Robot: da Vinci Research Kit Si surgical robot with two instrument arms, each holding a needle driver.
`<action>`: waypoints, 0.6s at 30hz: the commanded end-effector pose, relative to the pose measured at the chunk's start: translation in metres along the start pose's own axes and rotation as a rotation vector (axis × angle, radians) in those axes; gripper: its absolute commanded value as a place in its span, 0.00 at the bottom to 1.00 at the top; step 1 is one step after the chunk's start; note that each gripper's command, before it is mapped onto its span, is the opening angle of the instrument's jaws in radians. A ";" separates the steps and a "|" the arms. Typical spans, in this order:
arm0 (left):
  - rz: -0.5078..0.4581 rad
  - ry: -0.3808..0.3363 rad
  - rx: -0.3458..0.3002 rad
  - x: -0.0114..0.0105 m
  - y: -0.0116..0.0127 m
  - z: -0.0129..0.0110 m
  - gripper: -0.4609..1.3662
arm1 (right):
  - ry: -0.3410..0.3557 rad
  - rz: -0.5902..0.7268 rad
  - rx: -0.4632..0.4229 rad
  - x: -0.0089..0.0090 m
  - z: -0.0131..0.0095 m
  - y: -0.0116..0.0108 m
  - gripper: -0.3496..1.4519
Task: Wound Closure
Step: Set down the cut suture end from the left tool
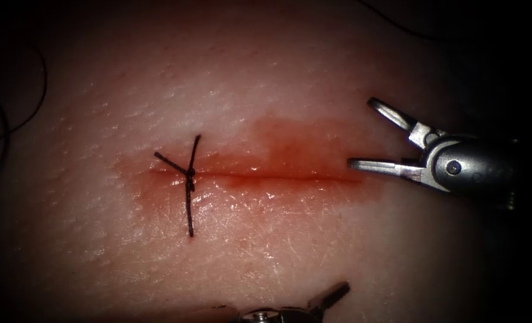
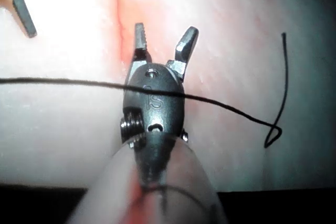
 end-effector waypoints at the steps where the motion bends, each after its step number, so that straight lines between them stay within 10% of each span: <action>1: -0.013 -0.001 0.002 -0.0002 -0.0004 -0.0013 0.85 | 0.000 0.000 0.005 0.0000 0.0000 0.0000 0.99; 10: -0.021 0.052 -0.014 0.0003 -0.0029 -0.0090 0.75 | -0.001 0.005 0.002 0.0001 0.0005 -0.0003 0.99; 18: 0.038 0.098 -0.032 -0.0001 -0.0040 -0.0110 0.75 | -0.003 0.004 0.004 0.0001 0.0004 -0.0004 0.99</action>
